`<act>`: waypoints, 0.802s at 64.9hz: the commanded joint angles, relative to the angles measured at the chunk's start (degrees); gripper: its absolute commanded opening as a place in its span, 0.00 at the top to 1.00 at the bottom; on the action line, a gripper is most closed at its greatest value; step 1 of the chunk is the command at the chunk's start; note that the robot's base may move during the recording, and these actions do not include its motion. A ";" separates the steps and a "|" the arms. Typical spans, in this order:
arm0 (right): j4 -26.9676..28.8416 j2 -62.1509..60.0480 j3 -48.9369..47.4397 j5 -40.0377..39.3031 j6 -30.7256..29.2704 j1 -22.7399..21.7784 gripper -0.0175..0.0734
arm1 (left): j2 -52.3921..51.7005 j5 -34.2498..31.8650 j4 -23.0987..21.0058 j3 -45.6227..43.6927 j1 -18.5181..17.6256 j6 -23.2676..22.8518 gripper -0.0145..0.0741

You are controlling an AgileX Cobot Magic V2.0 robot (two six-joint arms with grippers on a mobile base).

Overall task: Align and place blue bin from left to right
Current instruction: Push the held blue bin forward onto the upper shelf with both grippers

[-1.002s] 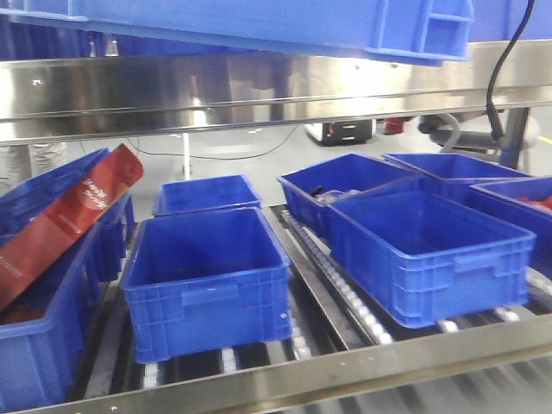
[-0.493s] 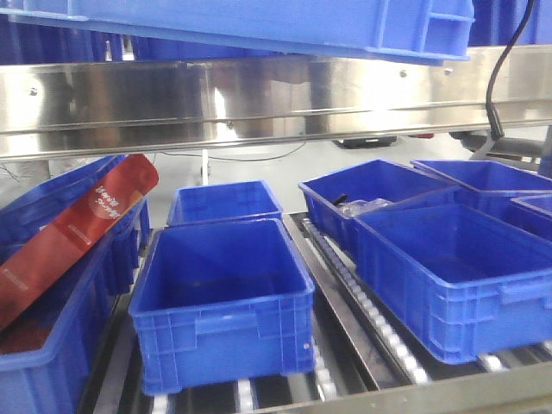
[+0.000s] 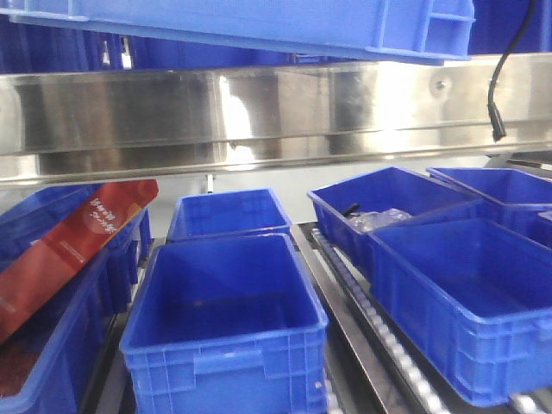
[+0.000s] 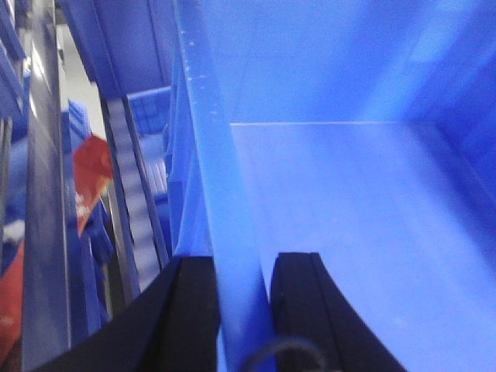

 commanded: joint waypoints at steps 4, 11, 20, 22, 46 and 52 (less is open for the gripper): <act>1.19 -0.57 -0.80 -5.73 1.51 0.48 0.88 | -2.12 -4.18 -4.60 -1.12 -1.19 0.94 0.96; 1.19 -0.57 -0.80 -5.73 1.51 0.48 0.88 | -2.12 -4.18 -4.60 -1.12 -1.19 0.94 0.96; 1.19 -0.57 -0.80 -5.73 1.51 0.48 0.88 | -2.12 -4.18 -4.60 -1.12 -1.19 0.94 0.96; 1.19 -0.57 -0.80 -5.73 1.51 0.48 0.88 | -2.12 -4.18 -4.60 -1.12 -1.19 0.94 0.96; 1.19 -0.57 -0.80 -5.73 1.51 0.48 0.88 | -2.12 -4.18 -4.60 -1.12 -1.19 0.94 0.96; 1.19 -0.57 -0.80 -5.73 1.51 0.48 0.88 | -2.12 -4.18 -4.60 -1.12 -1.19 0.94 0.96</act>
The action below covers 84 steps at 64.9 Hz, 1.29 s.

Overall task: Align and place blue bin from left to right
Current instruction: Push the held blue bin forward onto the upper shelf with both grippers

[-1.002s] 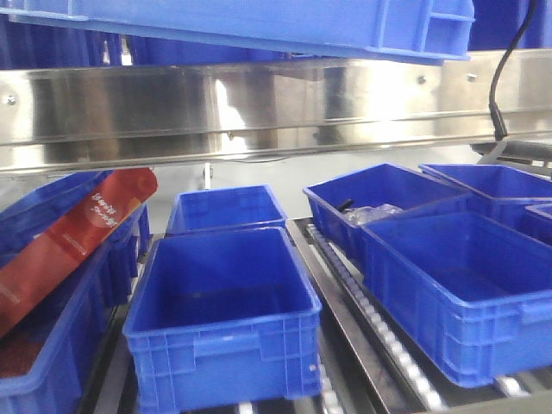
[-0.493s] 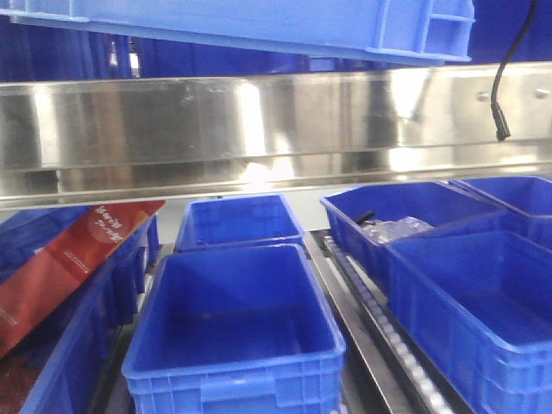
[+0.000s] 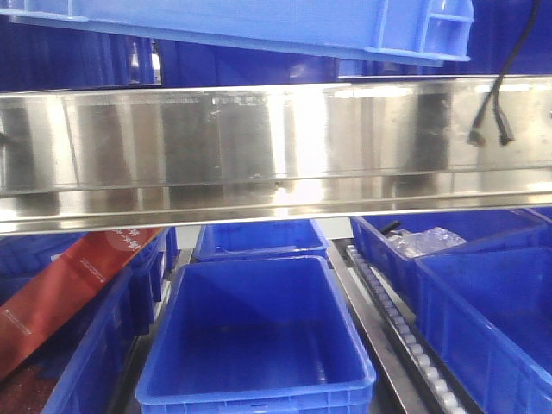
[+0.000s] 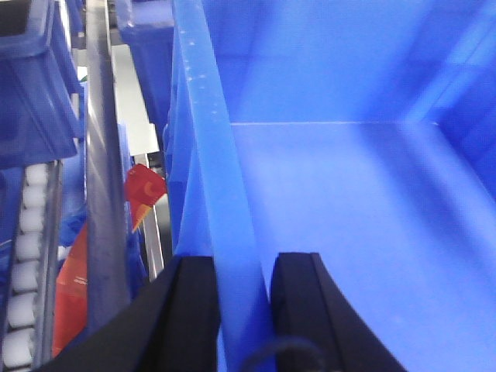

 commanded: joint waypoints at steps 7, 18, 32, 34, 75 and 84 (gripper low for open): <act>1.19 -0.57 -0.80 -5.73 1.51 0.48 0.88 | -2.12 -4.18 -4.60 -1.12 -1.19 0.94 0.96; 1.19 -0.57 -0.80 -5.73 1.51 0.48 0.88 | -2.12 -4.18 -4.60 -1.12 -1.19 0.94 0.96; 1.19 -0.57 -0.80 -5.73 1.51 0.48 0.88 | -2.12 -4.18 -4.60 -1.12 -1.19 0.94 0.96; 1.19 -0.57 -0.80 -5.73 1.51 0.48 0.88 | -2.12 -4.18 -4.60 -1.12 -1.19 0.94 0.96; 1.19 -0.57 -0.80 -5.73 1.51 0.48 0.88 | -2.12 -8.19 -4.74 -1.12 -1.19 0.94 0.96; 1.18 -0.80 -1.05 -7.05 1.12 0.23 0.88 | -1.88 -7.38 -4.74 -1.12 -1.19 0.94 0.96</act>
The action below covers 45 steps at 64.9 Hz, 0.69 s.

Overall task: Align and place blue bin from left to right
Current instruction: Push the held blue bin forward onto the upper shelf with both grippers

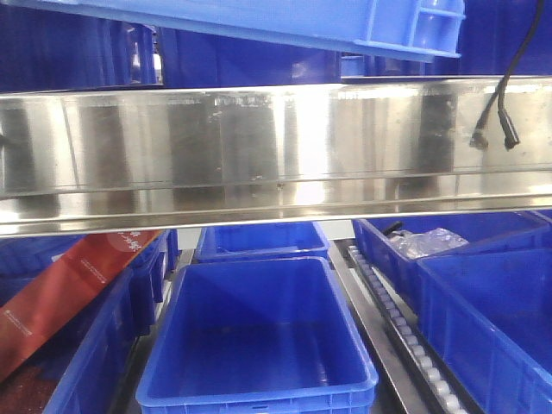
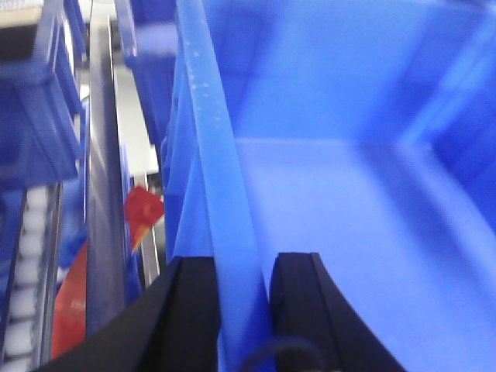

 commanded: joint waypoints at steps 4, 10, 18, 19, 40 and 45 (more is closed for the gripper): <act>1.18 -0.80 -2.11 -7.79 0.08 0.11 0.88 | -1.47 -3.27 -5.02 -1.12 -1.19 0.94 0.96; 1.18 -0.68 -3.74 -9.04 0.07 -0.44 0.88 | -0.48 -1.51 -5.05 -1.12 -1.19 0.94 0.96; 1.18 -0.68 -4.14 -11.50 0.07 -1.36 0.88 | 1.42 -0.55 -5.05 -1.12 -1.19 0.85 0.96; 1.18 -0.58 -4.14 -11.54 0.07 -1.44 0.88 | 1.66 -0.55 -5.05 -1.12 -1.19 0.85 0.96; 1.18 4.00 -4.14 -11.82 -0.03 -2.03 0.88 | 4.51 -0.55 -0.48 -1.01 -1.19 0.85 0.96; 1.18 5.32 -4.14 -11.20 -0.03 -2.03 0.87 | 4.95 -0.55 -0.48 -1.00 -1.19 0.85 0.96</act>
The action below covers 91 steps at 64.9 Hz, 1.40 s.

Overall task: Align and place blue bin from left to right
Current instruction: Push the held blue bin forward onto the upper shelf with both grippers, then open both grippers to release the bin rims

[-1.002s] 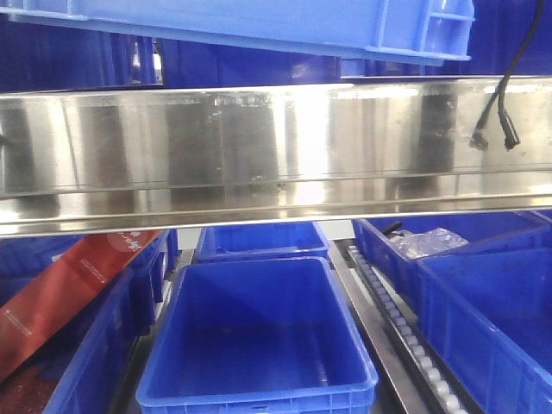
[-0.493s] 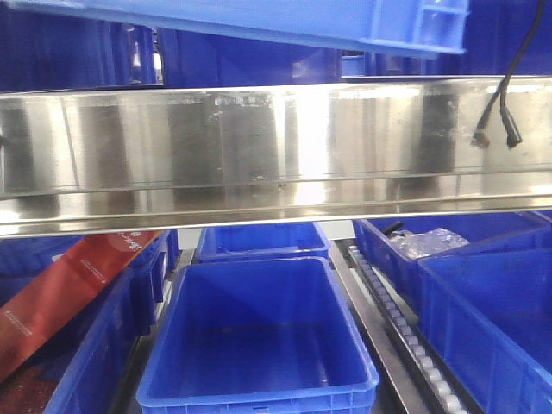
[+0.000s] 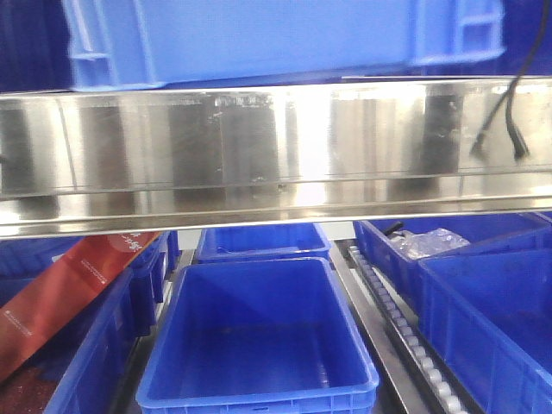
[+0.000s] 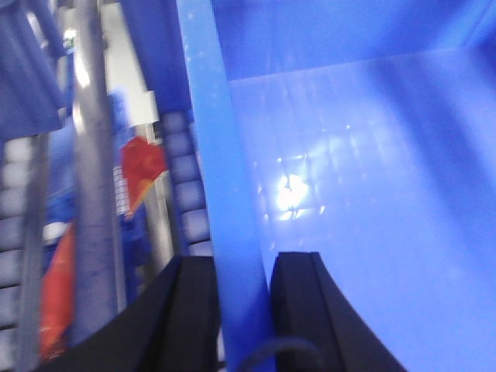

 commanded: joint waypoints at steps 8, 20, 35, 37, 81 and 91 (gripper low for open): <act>0.61 1.40 -1.11 -4.34 1.15 -0.06 0.77 | -0.15 -2.41 -2.77 -1.00 -1.19 1.06 0.86; 0.61 1.45 -1.11 -2.96 1.15 -0.06 0.29 | 1.03 0.23 -3.03 -1.00 -1.19 1.06 0.45; 0.61 0.02 -1.11 -1.26 1.15 -0.06 0.18 | 0.12 1.22 -0.42 -1.25 -1.19 1.06 0.15; 0.61 -0.81 -1.11 -0.99 1.15 -0.06 0.18 | -0.18 1.94 -0.32 -1.62 -1.19 1.06 0.16; -3.58 -23.51 7.80 8.22 1.15 -0.06 0.88 | -18.45 8.31 2.25 6.93 -1.19 4.14 0.96; -4.75 -32.65 22.93 0.92 1.15 -0.06 0.88 | -28.59 -0.26 1.64 24.96 -1.19 4.02 0.96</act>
